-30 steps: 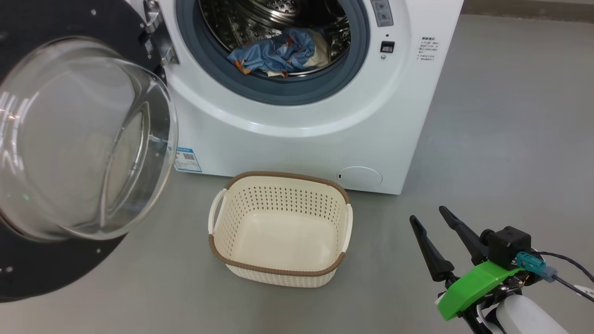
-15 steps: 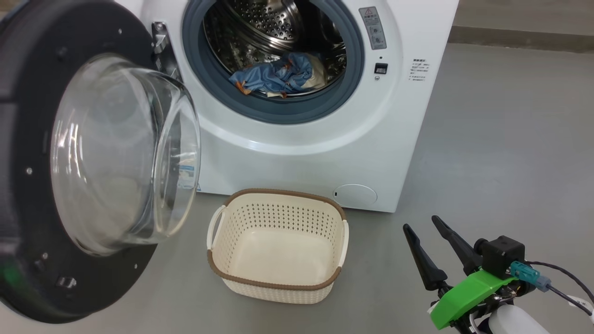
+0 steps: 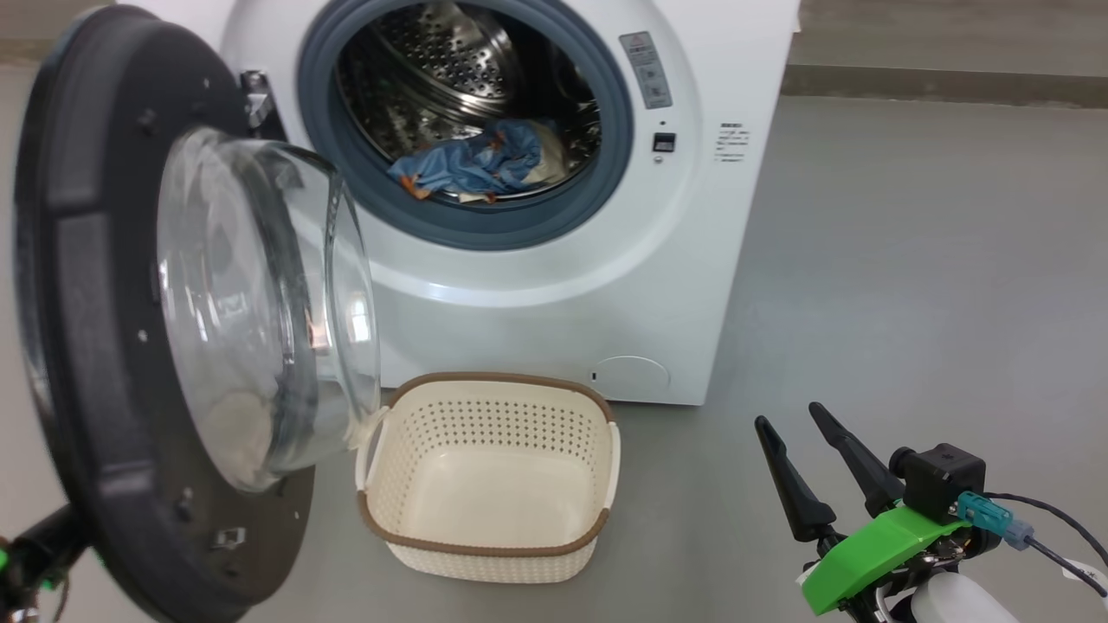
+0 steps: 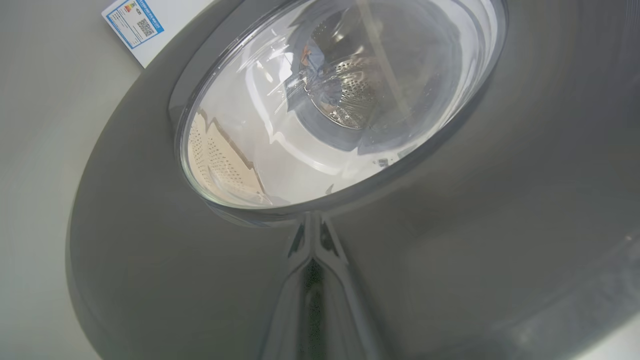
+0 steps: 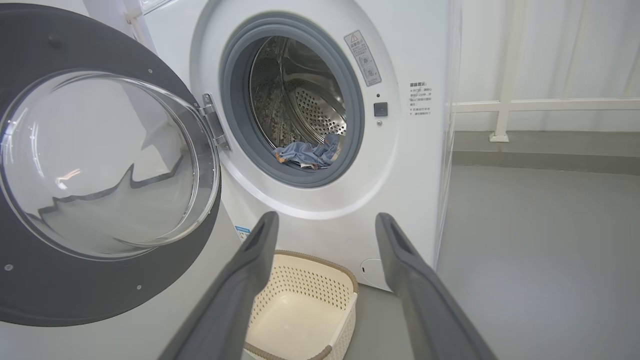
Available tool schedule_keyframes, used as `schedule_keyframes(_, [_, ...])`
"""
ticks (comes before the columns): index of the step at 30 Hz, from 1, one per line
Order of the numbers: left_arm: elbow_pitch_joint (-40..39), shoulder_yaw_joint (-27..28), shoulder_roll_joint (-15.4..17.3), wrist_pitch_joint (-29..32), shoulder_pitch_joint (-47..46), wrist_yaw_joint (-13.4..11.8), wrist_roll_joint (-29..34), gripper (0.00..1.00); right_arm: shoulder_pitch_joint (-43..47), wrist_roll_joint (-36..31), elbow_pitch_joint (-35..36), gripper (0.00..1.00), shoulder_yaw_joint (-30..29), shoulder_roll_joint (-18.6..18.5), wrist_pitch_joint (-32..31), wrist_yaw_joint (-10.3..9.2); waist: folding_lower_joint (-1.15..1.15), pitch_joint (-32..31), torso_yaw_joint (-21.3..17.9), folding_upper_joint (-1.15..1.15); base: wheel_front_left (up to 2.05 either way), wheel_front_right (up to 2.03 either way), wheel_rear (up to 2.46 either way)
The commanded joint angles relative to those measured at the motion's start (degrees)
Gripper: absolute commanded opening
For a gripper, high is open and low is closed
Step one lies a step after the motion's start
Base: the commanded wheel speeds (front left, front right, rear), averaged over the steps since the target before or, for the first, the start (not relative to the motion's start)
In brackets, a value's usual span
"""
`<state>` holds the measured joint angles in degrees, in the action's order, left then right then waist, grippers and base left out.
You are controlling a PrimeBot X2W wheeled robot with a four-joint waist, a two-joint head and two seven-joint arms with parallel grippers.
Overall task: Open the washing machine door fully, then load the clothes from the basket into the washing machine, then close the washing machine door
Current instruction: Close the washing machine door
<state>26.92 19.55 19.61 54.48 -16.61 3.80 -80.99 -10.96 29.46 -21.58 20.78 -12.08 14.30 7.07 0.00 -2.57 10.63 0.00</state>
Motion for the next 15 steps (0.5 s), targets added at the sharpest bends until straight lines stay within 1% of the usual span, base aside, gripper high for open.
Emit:
schedule_keyframes(1, [-2.99,0.74,1.38,1.09,-0.97,-0.13,-0.77,0.0,0.1,0.59,1.51,1.0,0.7,-0.17,0.69,0.42,0.0,-0.16,-0.98,0.0,0.0,0.0,0.0])
schedule_keyframes(5, [-7.79,-1.0,-0.21,2.97,0.89,-1.93,-0.75,0.0,0.12,0.44,1.61,1.0,0.55,-0.17,0.7,0.42,0.0,-0.11,-3.29,0.0,0.0,0.0,0.0])
schedule_keyframes(10, [-12.9,-1.83,-2.18,3.87,2.41,-4.18,-1.34,0.0,0.21,0.23,1.77,1.0,0.27,-0.33,0.7,0.42,0.0,0.22,-6.93,0.0,0.0,0.0,0.0])
schedule_keyframes(13, [-15.01,-2.22,-3.17,3.73,3.04,-5.02,-1.29,0.0,0.06,0.03,1.98,1.0,0.34,-0.26,0.7,0.42,0.0,0.5,-9.58,0.0,0.0,0.0,0.0])
schedule_keyframes(15, [-15.61,-2.23,-3.67,3.35,3.17,-5.16,-1.26,0.0,-0.06,-0.06,2.07,1.0,0.37,-0.28,0.7,0.42,0.0,0.72,-11.47,0.0,0.0,0.0,0.0])
